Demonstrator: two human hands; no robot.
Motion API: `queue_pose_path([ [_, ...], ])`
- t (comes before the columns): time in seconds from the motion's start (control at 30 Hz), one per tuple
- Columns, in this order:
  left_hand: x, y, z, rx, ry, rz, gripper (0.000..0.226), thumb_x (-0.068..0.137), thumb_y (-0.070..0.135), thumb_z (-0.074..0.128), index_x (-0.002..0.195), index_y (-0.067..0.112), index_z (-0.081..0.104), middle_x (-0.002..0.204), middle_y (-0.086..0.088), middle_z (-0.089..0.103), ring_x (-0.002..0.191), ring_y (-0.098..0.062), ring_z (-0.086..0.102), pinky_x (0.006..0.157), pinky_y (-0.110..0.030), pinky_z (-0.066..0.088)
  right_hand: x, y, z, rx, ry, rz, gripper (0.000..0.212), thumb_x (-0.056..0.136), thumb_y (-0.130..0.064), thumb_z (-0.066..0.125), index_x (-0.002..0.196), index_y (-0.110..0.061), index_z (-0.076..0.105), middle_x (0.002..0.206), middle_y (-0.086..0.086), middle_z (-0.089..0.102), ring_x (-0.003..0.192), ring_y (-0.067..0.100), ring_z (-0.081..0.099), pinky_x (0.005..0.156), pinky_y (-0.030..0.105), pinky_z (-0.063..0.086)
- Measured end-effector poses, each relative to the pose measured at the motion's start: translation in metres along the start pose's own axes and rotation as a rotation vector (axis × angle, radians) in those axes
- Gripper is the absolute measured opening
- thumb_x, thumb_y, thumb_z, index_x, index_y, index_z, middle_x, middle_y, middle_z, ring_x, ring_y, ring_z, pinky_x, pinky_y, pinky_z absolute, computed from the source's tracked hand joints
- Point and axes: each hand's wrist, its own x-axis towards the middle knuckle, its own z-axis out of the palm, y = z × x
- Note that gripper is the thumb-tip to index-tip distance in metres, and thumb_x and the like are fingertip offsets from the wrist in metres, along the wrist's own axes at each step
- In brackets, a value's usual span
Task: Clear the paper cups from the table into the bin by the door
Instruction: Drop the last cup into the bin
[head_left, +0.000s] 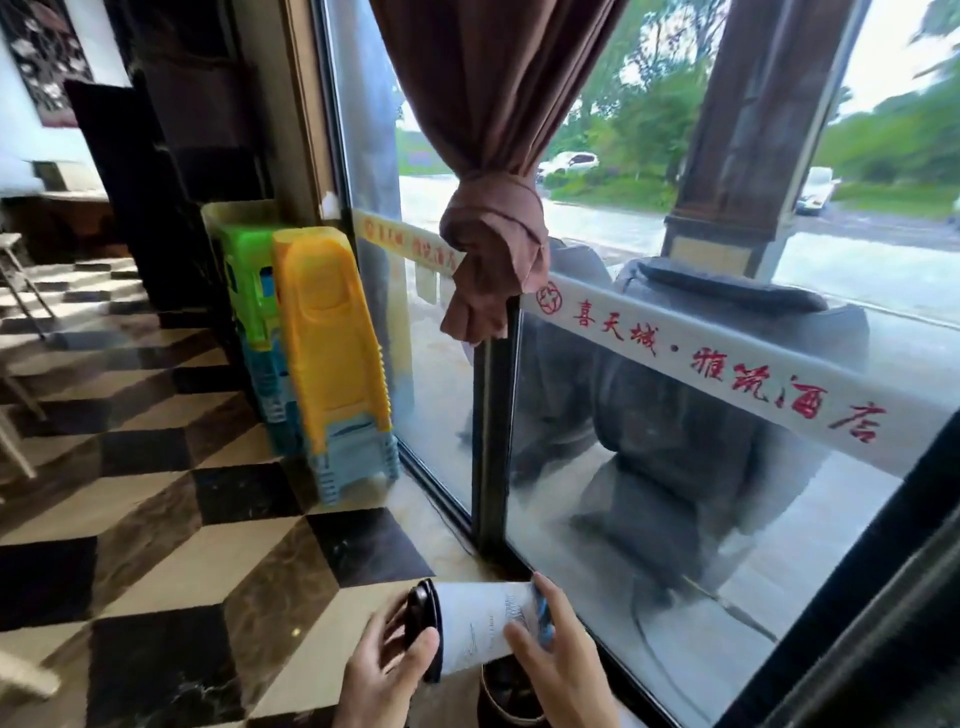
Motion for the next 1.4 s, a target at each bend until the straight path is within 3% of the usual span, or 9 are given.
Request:
queue_pose_path([
  [0.17,0.079,-0.02,0.048,0.013,-0.097,-0.044,0.047,0.065,0.013,0.077,0.111,0.019,0.065,0.105,0.007,0.072,0.089,0.005,0.071,0.077,-0.016,0.053,0.073,0.03,-0.02,-0.014,0.065,0.092,0.067,0.083,-0.023,0.073,0.145,-0.022,0.045,0.128,-0.008,0.059,0.112,0.008,0.059,0.083,-0.005,0.033],
  [0.27,0.122,-0.033,0.081,-0.007,-0.148,-0.114,0.042,0.081,0.004,0.082,0.111,0.028,0.064,0.106,0.013,0.073,0.094,0.004,0.07,0.085,-0.027,0.053,0.121,0.055,-0.034,-0.015,0.065,0.127,0.068,0.086,-0.023,0.071,0.147,-0.018,0.042,0.133,-0.002,0.059,0.119,0.013,0.058,0.094,0.008,0.039],
  [0.37,0.156,-0.036,0.115,-0.014,-0.159,-0.169,0.052,0.064,0.03,0.084,0.112,0.028,0.063,0.112,0.01,0.071,0.105,-0.005,0.068,0.092,-0.032,0.053,0.169,0.075,-0.048,0.011,0.067,0.149,0.067,0.088,-0.026,0.069,0.148,-0.017,0.04,0.132,-0.005,0.057,0.12,0.012,0.055,0.105,0.027,0.041],
  [0.53,0.213,-0.053,0.161,0.04,-0.15,-0.258,0.068,0.06,0.051,0.081,0.124,0.033,0.064,0.115,0.013,0.074,0.11,-0.002,0.067,0.1,-0.036,0.052,0.246,0.108,-0.064,0.03,0.047,0.207,0.063,0.088,-0.028,0.068,0.145,-0.028,0.041,0.107,-0.03,0.054,0.097,-0.009,0.058,0.082,0.013,0.044],
  [0.7,0.258,-0.102,0.181,0.132,-0.151,-0.33,0.07,0.06,0.061,0.077,0.126,0.04,0.063,0.113,0.023,0.072,0.108,0.007,0.064,0.098,-0.033,0.05,0.293,0.163,-0.051,0.027,0.014,0.297,0.06,0.09,-0.027,0.066,0.145,-0.023,0.042,0.123,-0.012,0.059,0.107,0.0,0.058,0.089,0.013,0.044],
  [0.83,0.288,-0.172,0.175,0.141,-0.121,-0.478,0.067,0.054,0.053,0.082,0.117,0.036,0.066,0.112,0.012,0.075,0.105,0.003,0.068,0.09,-0.026,0.05,0.311,0.231,-0.012,0.039,-0.039,0.442,0.059,0.09,-0.027,0.067,0.143,-0.028,0.042,0.116,-0.02,0.056,0.103,0.0,0.059,0.079,0.008,0.045],
  [1.03,0.312,-0.338,0.164,0.272,-0.181,-0.683,0.042,0.072,0.022,0.083,0.107,0.031,0.062,0.115,0.004,0.069,0.099,0.004,0.064,0.074,-0.007,0.047,0.317,0.373,0.062,0.041,-0.126,0.72,0.065,0.09,-0.029,0.066,0.147,-0.028,0.036,0.133,-0.001,0.058,0.118,0.019,0.058,0.105,0.042,0.044],
  [1.13,0.316,-0.426,0.156,0.329,-0.179,-0.778,0.035,0.088,0.007,0.074,0.114,0.027,0.063,0.117,0.006,0.067,0.098,0.009,0.063,0.071,-0.002,0.045,0.314,0.444,0.1,0.009,-0.132,0.825,0.063,0.09,-0.035,0.064,0.147,-0.031,0.036,0.135,-0.004,0.054,0.116,0.015,0.056,0.098,0.031,0.044],
  [1.4,0.317,-0.573,0.157,0.393,-0.194,-0.937,0.031,0.095,0.032,0.064,0.122,0.045,0.057,0.123,0.021,0.06,0.11,0.01,0.054,0.078,-0.016,0.045,0.31,0.579,0.16,-0.058,-0.132,0.942,0.056,0.095,-0.034,0.058,0.147,-0.034,0.035,0.107,-0.019,0.047,0.077,-0.009,0.052,0.052,0.002,0.042],
])
